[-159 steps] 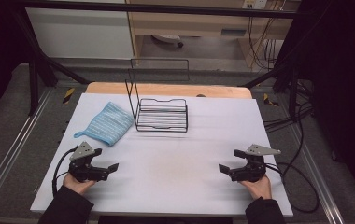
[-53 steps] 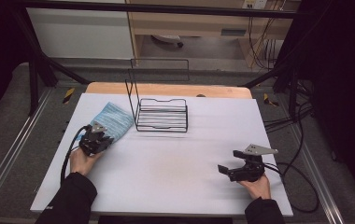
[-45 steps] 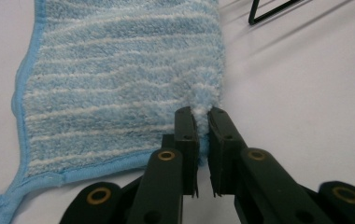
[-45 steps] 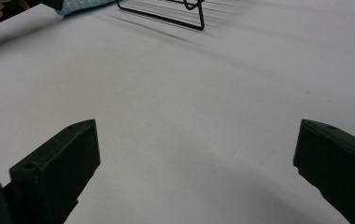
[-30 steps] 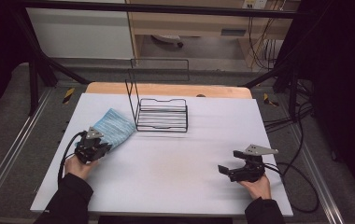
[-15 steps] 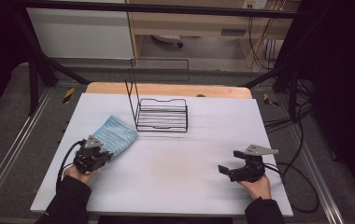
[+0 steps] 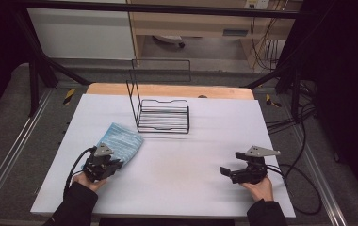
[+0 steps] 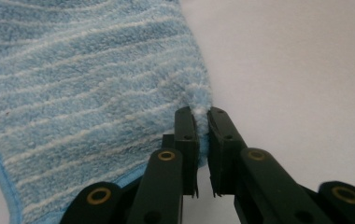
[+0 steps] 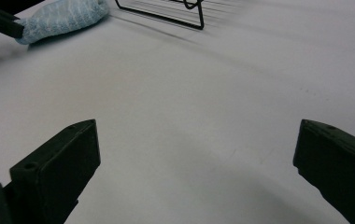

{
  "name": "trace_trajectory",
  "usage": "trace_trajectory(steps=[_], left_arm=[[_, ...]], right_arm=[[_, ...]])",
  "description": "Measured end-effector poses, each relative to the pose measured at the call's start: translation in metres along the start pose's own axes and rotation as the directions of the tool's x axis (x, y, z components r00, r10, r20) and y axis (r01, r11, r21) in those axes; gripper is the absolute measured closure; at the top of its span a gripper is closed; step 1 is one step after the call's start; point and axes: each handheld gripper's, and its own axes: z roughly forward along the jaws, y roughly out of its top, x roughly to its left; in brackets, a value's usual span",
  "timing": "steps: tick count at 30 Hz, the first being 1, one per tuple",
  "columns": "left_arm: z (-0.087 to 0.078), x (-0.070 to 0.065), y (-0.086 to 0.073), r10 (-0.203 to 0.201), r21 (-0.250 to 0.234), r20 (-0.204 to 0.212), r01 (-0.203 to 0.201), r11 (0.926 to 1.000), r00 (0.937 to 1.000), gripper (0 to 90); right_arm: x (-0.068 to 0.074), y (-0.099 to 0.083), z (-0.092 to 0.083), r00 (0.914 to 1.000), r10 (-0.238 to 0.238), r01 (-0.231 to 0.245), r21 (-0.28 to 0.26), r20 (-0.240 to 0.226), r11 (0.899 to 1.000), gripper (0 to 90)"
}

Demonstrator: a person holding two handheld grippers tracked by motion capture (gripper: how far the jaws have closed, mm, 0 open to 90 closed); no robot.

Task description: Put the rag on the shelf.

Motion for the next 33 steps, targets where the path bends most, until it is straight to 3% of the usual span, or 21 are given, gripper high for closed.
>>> trace_trajectory(steps=[17,24,33], left_arm=[[0.008,-0.033,0.004,-0.005,-0.007,0.069,0.005,1.0000,0.9976,83.5],[0.013,-0.050,0.007,0.017,-0.003,0.102,-0.017,0.9999,0.9947,83.5],[0.018,-0.065,0.012,0.011,-0.026,0.152,-0.007,0.9996,0.9883,83.6]], right_arm=[[0.000,0.000,0.000,1.0000,0.002,-0.002,0.002,0.000,1.000,1.2],[0.000,0.000,0.001,1.0000,0.004,-0.004,0.005,-0.001,1.000,1.2],[0.001,0.000,0.001,1.0000,0.006,-0.006,0.006,0.000,1.000,1.2]])
